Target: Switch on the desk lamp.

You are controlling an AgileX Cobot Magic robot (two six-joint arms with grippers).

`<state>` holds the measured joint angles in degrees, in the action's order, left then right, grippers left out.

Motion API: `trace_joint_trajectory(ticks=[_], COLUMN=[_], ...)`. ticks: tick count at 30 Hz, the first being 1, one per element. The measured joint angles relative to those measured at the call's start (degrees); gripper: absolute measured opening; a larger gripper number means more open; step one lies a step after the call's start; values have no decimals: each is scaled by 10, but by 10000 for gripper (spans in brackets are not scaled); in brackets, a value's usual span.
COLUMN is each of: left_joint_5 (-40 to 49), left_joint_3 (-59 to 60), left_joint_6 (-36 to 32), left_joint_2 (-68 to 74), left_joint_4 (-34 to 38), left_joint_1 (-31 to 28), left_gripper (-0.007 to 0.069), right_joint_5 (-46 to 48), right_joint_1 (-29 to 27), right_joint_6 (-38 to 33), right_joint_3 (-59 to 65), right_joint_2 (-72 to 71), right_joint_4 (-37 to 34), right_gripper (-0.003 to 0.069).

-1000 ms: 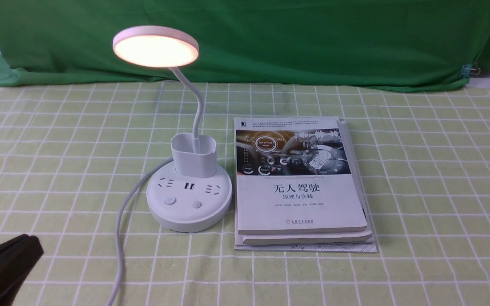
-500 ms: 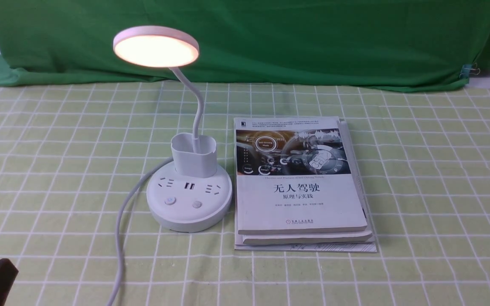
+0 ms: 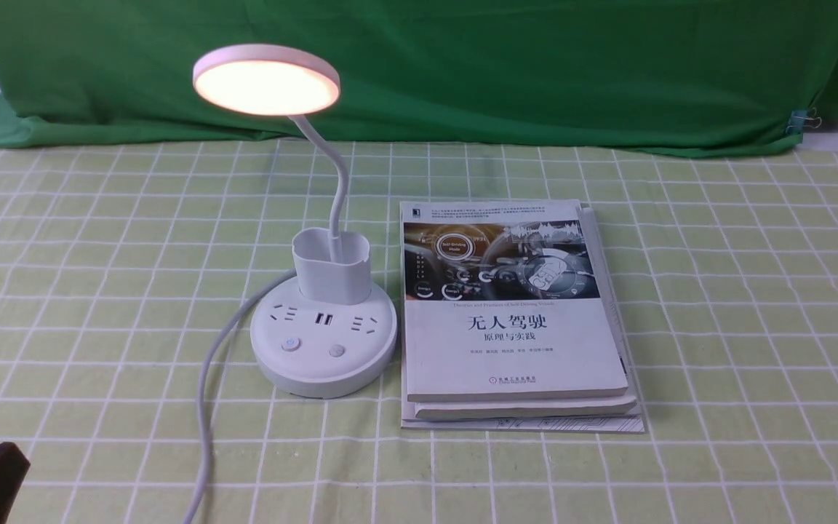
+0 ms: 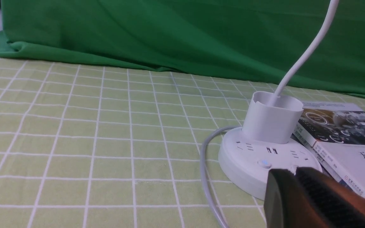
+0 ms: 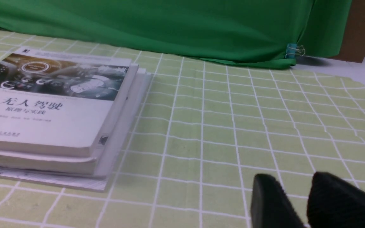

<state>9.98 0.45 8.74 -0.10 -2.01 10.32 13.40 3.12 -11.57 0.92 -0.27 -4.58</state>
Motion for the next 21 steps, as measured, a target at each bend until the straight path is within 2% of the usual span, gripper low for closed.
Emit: trace_joint_trajectory(ticks=[5,21], left_joint_5=[44,48], left_joint_3=[0,0], left_joint_6=[-11,-14], left_joint_2=[0,0], left_joint_4=[0,-1], left_joint_1=[0,0], left_gripper=[19,19], right_joint_5=[0,0], right_joint_1=[0,0], right_joint_6=[0,0], right_joint_3=[0,0], right_joint_2=[0,0], right_joint_4=[0,0], right_gripper=[242,242])
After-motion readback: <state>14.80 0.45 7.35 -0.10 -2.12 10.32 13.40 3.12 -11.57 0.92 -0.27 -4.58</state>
